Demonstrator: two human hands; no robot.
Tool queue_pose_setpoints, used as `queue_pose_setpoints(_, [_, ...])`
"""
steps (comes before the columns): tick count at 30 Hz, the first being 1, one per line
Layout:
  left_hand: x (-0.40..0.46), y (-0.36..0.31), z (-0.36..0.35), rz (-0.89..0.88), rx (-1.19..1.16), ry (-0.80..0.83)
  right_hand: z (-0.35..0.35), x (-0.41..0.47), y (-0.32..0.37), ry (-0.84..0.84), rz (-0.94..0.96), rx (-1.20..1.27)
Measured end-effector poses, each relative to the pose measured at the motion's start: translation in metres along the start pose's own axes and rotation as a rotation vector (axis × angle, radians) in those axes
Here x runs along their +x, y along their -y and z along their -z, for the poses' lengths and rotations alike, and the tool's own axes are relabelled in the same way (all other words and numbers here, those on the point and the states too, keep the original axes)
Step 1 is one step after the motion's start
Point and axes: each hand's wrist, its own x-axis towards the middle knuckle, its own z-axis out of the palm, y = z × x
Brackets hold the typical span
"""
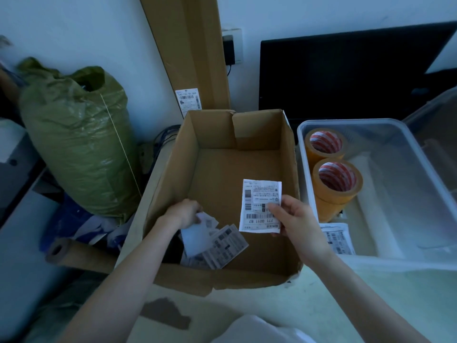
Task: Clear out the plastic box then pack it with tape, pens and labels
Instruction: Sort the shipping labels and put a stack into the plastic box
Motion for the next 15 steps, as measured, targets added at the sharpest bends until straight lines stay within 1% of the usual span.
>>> queue_pose_setpoints(3, [-0.006, -0.004, 0.02, -0.052, -0.058, -0.094, 0.0, 0.001, -0.001, -0.008, -0.013, 0.007])
queue_pose_setpoints(7, [-0.023, -0.009, 0.041, -0.124, -0.053, -0.231, 0.002, 0.001, -0.001, -0.018, -0.01, 0.015])
queue_pose_setpoints(10, [-0.039, -0.013, 0.059, -0.192, -0.11, -0.35, 0.004, 0.003, -0.003, -0.066, 0.001, -0.003])
queue_pose_setpoints(13, [-0.057, -0.016, 0.077, -0.258, -0.312, -0.393, 0.006, 0.006, -0.004, -0.151, 0.067, -0.099])
queue_pose_setpoints(15, [-0.07, -0.019, 0.088, -0.318, -0.478, -0.355, 0.008, 0.007, -0.004, -0.199, 0.136, -0.214])
